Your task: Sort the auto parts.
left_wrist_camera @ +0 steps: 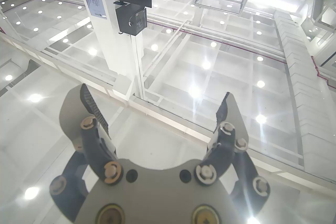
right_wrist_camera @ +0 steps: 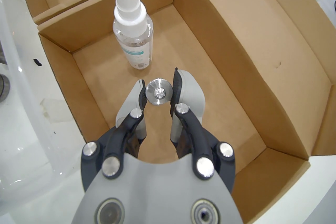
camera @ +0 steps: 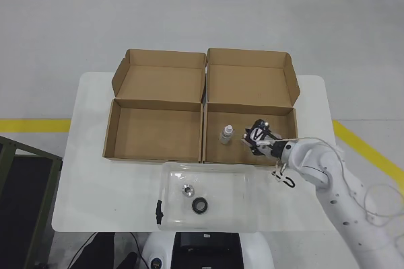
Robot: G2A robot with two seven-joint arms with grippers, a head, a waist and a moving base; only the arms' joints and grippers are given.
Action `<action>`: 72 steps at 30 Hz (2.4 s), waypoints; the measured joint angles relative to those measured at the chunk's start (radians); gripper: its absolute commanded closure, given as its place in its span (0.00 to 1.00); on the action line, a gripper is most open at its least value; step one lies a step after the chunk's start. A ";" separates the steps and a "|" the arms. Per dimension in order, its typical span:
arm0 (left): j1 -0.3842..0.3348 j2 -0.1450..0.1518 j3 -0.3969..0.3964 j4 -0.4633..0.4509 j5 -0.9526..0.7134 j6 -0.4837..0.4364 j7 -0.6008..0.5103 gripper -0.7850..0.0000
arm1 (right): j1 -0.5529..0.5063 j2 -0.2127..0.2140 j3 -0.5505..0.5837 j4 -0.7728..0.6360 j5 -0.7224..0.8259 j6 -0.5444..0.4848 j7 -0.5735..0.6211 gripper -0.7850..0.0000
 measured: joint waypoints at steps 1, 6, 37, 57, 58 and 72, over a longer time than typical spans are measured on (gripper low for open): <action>0.000 0.000 0.000 0.000 0.000 0.000 0.000 0.00 | 0.009 -0.002 -0.009 0.011 -0.003 0.002 0.005 1.00; 0.000 0.000 0.000 0.000 0.000 0.000 0.000 0.00 | 0.038 -0.008 -0.035 0.047 -0.004 0.008 0.015 1.00; 0.000 0.000 0.000 0.000 0.000 0.000 0.000 0.00 | 0.053 -0.014 -0.051 0.018 -0.026 0.021 0.028 0.52; 0.000 0.000 0.000 0.000 0.000 0.000 0.000 0.00 | -0.266 0.035 0.046 -0.458 -0.132 -0.116 -0.021 0.30; 0.000 0.000 0.000 0.000 0.000 0.000 0.000 0.00 | -0.275 0.035 0.038 -0.473 -0.140 -0.122 -0.022 0.30; 0.000 0.000 0.000 0.000 0.000 0.000 0.000 0.00 | -0.305 0.030 -0.124 -0.540 -0.236 -0.184 -0.028 0.30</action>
